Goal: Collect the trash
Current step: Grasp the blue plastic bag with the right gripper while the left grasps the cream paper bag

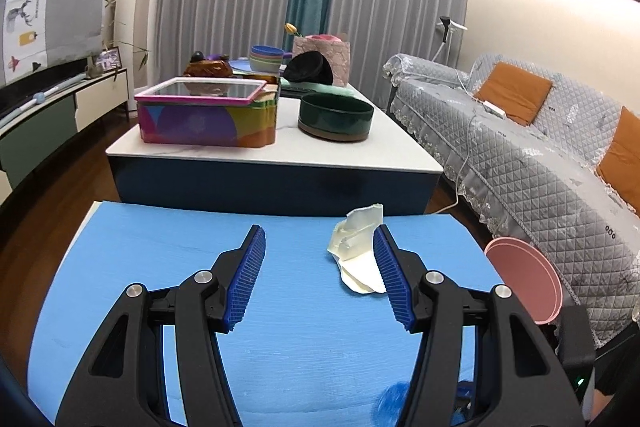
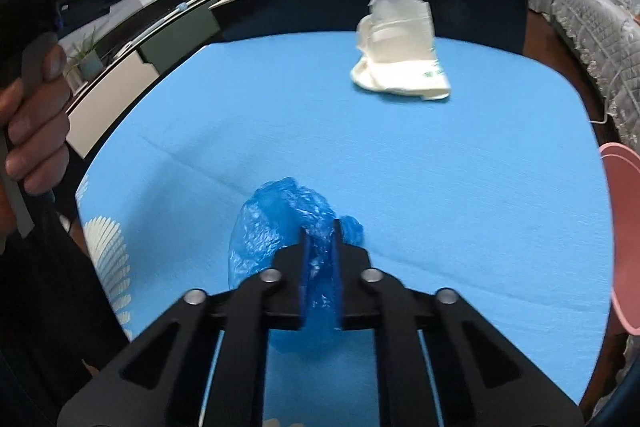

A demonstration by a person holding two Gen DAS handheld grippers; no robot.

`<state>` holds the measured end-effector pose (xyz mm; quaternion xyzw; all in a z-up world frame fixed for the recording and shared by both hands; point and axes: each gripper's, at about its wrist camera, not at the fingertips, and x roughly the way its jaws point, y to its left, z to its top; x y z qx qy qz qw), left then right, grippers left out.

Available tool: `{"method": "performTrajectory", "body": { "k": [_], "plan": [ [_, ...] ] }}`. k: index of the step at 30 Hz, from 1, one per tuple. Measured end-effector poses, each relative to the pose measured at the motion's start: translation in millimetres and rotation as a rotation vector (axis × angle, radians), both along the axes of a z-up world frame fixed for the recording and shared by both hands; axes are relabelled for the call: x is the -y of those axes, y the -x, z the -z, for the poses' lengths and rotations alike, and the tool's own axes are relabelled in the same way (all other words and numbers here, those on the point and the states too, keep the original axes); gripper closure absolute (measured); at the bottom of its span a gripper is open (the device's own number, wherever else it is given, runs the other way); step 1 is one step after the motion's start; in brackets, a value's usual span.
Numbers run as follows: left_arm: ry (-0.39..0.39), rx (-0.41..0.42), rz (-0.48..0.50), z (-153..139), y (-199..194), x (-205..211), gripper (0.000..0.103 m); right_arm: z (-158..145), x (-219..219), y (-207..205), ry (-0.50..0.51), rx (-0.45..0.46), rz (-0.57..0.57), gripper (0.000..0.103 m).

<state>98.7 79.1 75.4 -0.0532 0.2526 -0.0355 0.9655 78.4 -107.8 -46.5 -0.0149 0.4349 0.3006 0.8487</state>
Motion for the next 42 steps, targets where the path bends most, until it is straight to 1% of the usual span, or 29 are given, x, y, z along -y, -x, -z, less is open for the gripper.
{"method": "performTrajectory", "body": {
  "k": [6,9,14,18,20,22,25,27,29,31,35,39,40,42],
  "plan": [
    [-0.023,-0.021,-0.005,12.9,-13.3,8.6,0.048,-10.5,26.6,-19.7,-0.013,0.034,0.129,0.098],
    [-0.023,-0.048,0.002,21.3,-25.2,11.5,0.048,-13.4,41.1,-29.6,-0.007,0.042,0.196,0.098],
    [-0.022,-0.097,0.030,33.6,-52.5,18.2,0.048,-16.5,58.2,-46.5,0.002,0.042,0.268,0.098],
    [-0.046,-0.113,0.056,45.8,-75.9,28.5,0.048,-15.5,68.3,-59.0,-0.003,0.033,0.302,0.098],
    [-0.078,-0.118,0.058,54.4,-89.2,35.8,0.048,-14.3,73.5,-63.7,0.007,0.026,0.327,0.098],
    [-0.095,-0.126,0.070,63.4,-100.8,41.8,0.047,-12.3,79.4,-66.5,0.015,0.020,0.350,0.098],
    [-0.107,-0.146,0.093,76.4,-119.5,48.5,0.042,-9.2,89.6,-71.7,0.017,0.008,0.382,0.098],
    [-0.129,-0.156,0.104,83.7,-129.4,53.1,0.035,-8.2,95.6,-74.7,0.015,0.002,0.396,0.098],
    [-0.148,-0.184,0.114,93.2,-142.3,56.9,0.032,-8.8,98.2,-75.0,0.014,0.003,0.402,0.098],
    [-0.164,-0.208,0.120,102.2,-154.5,58.8,0.032,-9.1,100.7,-75.8,0.013,0.005,0.403,0.098],
    [-0.164,-0.240,0.136,111.9,-170.7,58.8,0.032,-8.4,102.8,-77.8,0.014,0.003,0.405,0.098],
    [-0.130,-0.270,0.150,119.0,-178.4,55.0,0.033,-8.1,103.8,-79.0,0.012,0.003,0.405,0.098],
    [-0.126,-0.274,0.159,119.2,-178.3,54.9,0.035,-8.0,103.9,-79.1,0.011,0.003,0.405,0.098],
    [-0.128,-0.283,0.181,120.6,-177.5,57.7,0.046,-8.0,104.4,-80.1,0.012,0.005,0.404,0.098]
  ]
}}
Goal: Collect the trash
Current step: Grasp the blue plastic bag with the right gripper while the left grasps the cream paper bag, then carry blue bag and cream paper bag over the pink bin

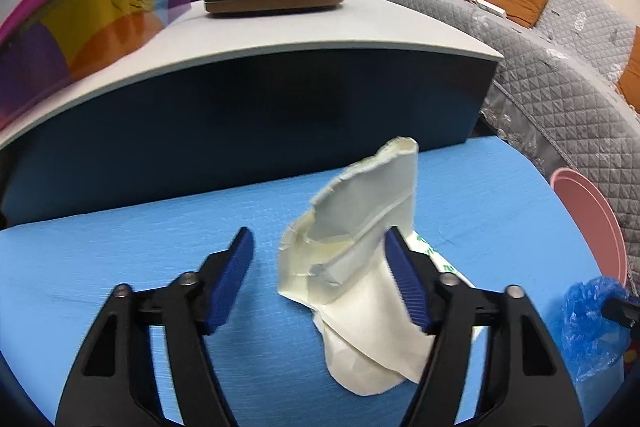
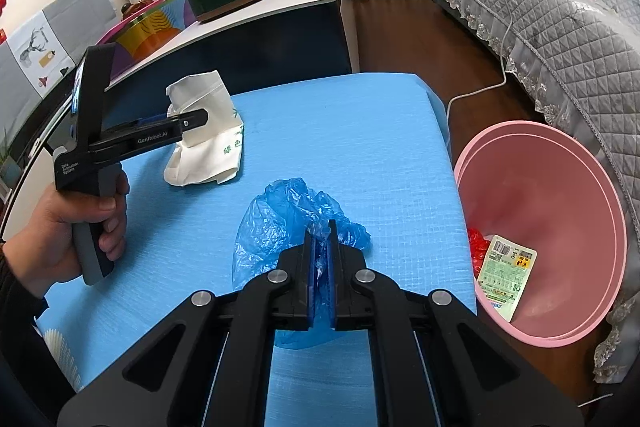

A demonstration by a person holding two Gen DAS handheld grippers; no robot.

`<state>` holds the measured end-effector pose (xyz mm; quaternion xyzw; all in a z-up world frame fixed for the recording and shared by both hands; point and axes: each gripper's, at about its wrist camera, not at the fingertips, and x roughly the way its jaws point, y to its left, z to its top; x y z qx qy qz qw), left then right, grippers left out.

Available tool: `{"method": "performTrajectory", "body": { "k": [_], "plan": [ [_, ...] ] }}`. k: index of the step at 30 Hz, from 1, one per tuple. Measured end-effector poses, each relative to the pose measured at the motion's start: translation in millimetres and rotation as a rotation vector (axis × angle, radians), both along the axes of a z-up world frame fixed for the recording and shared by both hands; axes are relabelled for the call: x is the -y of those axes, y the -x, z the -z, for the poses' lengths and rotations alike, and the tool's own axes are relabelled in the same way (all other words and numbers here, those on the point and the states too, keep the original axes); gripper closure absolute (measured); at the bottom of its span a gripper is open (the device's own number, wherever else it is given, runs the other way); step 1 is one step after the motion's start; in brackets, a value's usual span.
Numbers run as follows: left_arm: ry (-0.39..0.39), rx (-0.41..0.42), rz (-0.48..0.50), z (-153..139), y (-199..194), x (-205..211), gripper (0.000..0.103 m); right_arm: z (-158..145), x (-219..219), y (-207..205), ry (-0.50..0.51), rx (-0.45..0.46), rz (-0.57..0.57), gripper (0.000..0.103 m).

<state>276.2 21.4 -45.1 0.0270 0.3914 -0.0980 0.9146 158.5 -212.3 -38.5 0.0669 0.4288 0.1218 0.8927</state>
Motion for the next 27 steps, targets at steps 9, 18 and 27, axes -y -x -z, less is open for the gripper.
{"method": "performTrajectory", "body": {
  "k": [9,18,27],
  "plan": [
    [-0.020,-0.014,0.018,-2.9,14.6,5.6,0.075,-4.1,0.5,-0.7,-0.005,0.008,0.011,0.098],
    [-0.019,-0.003,-0.035,-17.1,45.4,9.2,0.087,-14.4,6.8,3.2,-0.012,0.033,0.027,0.098],
    [-0.013,0.061,-0.073,-46.2,82.1,16.5,0.095,-32.5,17.4,12.2,-0.027,0.073,0.054,0.098]
  ]
}}
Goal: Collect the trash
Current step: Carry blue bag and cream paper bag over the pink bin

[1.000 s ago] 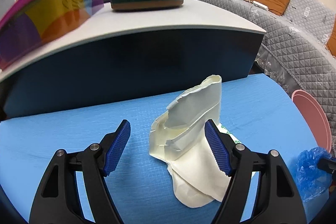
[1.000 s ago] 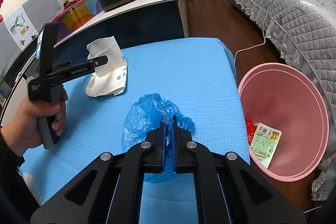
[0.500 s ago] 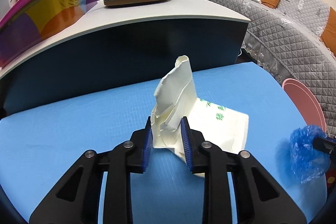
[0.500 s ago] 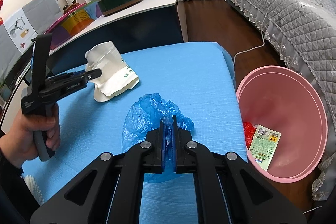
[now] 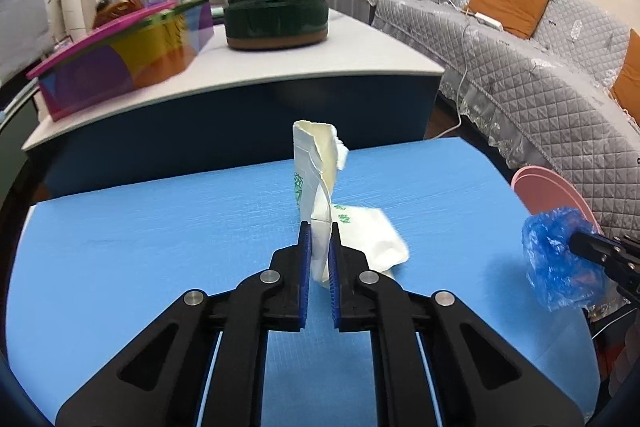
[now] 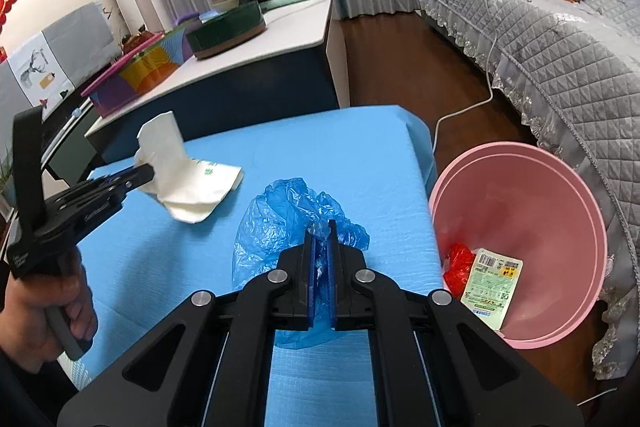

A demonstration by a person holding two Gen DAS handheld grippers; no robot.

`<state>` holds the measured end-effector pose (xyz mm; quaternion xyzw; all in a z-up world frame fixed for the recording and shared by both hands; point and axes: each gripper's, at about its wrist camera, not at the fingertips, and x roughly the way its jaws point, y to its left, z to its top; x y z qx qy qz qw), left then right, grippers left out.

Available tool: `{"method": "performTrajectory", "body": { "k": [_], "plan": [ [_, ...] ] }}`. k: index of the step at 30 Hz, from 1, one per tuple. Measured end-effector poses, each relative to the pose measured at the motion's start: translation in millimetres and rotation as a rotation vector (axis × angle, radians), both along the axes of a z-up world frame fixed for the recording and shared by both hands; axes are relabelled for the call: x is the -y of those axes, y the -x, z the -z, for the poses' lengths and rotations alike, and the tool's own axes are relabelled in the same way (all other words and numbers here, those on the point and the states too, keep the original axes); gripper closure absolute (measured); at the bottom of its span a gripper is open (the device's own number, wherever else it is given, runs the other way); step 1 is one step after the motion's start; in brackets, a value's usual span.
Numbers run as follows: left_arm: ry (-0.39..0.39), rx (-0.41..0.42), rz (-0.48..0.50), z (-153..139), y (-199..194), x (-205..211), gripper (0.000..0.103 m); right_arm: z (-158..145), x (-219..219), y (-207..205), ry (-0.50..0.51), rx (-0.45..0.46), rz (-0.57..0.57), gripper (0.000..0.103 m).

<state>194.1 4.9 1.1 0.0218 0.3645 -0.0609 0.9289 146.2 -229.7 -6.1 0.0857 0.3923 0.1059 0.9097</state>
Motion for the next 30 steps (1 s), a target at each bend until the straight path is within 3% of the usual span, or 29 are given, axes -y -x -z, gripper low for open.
{"method": "performTrajectory", "body": {
  "k": [15,30],
  "plan": [
    [0.049,0.081,-0.043,-39.6,57.7,15.1,0.095,-39.9,33.8,17.9,-0.024,0.090,0.080,0.098],
    [0.092,0.125,0.018,-59.2,71.9,52.4,0.095,-71.6,79.9,25.2,0.020,0.166,0.180,0.098]
  ]
}}
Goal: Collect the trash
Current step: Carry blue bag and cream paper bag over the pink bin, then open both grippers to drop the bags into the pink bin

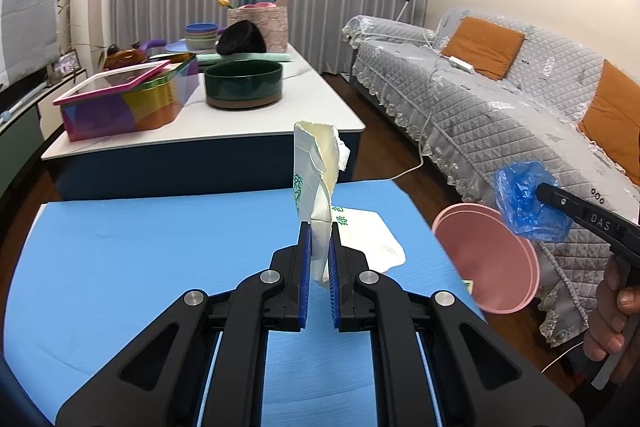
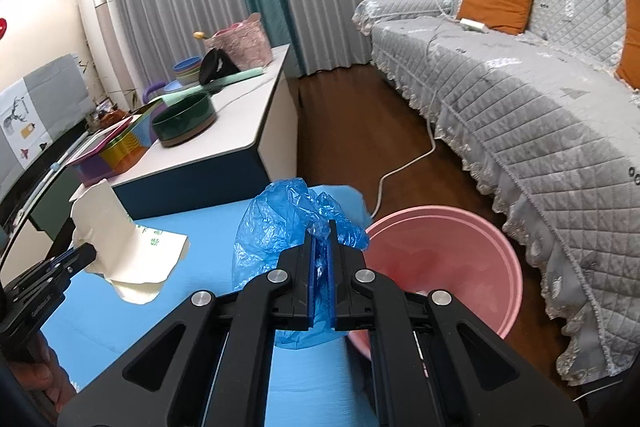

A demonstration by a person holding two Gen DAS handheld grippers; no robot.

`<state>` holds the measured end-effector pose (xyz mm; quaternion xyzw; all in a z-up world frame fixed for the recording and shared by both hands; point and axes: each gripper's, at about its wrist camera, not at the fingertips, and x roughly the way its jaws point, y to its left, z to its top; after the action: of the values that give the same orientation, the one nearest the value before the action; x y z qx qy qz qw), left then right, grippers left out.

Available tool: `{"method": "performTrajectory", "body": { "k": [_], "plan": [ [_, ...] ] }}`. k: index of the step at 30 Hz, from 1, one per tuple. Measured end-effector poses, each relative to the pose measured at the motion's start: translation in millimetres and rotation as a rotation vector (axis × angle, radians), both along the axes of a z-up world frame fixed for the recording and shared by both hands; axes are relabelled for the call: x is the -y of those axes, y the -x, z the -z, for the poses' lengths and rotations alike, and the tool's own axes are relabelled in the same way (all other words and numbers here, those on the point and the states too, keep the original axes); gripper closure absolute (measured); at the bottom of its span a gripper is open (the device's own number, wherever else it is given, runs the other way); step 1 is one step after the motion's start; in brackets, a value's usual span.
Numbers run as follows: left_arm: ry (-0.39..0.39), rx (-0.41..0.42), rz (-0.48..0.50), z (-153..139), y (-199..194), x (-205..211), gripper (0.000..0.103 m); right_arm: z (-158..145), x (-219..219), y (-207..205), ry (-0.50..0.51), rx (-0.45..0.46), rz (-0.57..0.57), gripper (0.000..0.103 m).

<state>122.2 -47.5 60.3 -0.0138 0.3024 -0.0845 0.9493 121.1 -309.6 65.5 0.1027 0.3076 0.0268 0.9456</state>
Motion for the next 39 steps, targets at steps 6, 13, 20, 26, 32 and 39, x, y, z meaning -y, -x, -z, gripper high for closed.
{"method": "performTrajectory", "body": {
  "k": [6,13,20,26,32,39],
  "plan": [
    [0.008,0.003,0.042,0.3,-5.1,22.8,0.095,-8.6,21.0,0.7,0.025,0.021,0.052,0.098],
    [0.022,0.010,0.102,-3.1,-15.3,56.9,0.095,-12.8,43.6,-1.3,0.067,0.031,0.110,0.098],
    [0.025,0.013,0.173,-3.5,-26.6,94.4,0.095,-6.8,66.6,-7.4,0.088,0.006,0.180,0.098],
    [0.021,0.003,0.232,2.0,-36.7,124.6,0.095,-0.8,80.6,-10.9,0.086,-0.021,0.211,0.098],
    [0.013,-0.019,0.285,13.5,-45.7,154.0,0.095,4.1,88.6,-11.5,0.090,-0.035,0.229,0.098],
    [0.009,-0.052,0.326,26.6,-56.6,176.7,0.095,10.6,97.0,-13.4,0.088,-0.056,0.248,0.098]
  ]
}}
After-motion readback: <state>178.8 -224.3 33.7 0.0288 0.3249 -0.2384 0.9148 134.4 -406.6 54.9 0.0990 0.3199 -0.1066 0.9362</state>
